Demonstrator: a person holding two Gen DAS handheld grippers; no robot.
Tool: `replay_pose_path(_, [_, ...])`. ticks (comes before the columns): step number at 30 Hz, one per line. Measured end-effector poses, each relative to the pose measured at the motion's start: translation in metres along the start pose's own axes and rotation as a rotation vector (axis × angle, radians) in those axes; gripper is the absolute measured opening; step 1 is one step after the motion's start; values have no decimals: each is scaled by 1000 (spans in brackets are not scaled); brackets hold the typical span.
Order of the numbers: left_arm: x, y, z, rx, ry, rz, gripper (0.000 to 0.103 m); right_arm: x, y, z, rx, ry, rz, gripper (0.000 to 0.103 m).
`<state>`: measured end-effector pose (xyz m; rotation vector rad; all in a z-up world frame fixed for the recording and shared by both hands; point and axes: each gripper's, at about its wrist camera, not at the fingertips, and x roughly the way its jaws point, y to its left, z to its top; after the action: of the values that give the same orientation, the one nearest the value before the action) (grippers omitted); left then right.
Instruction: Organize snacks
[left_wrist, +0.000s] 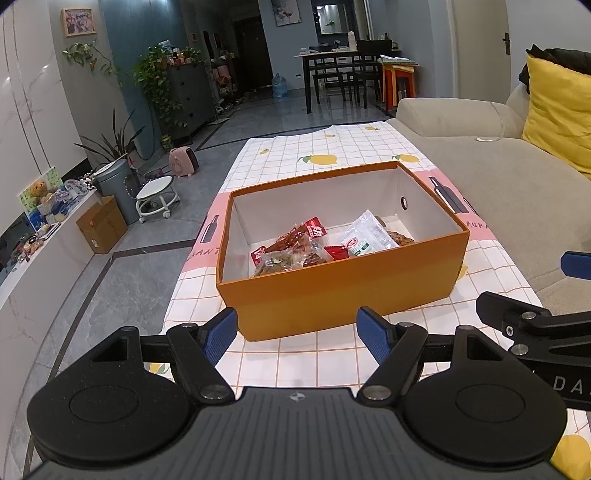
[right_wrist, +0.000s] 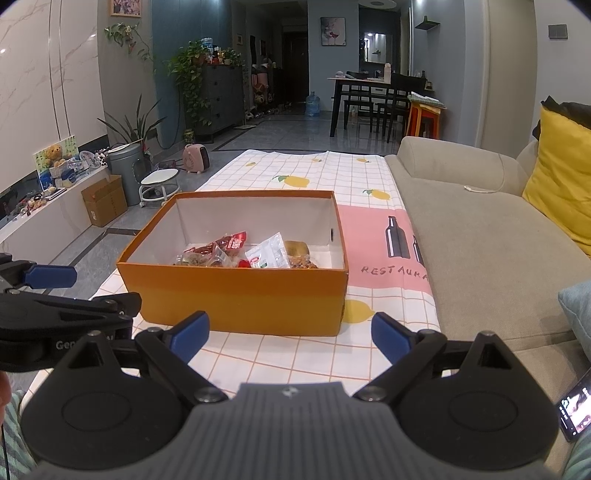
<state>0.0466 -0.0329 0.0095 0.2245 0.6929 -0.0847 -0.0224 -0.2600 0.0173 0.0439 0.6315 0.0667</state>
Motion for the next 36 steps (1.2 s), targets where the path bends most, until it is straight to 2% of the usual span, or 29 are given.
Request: replay_pose_path(36, [-1, 1, 0, 3, -4, -11, 86, 4, 1, -2, -10, 12, 8, 93])
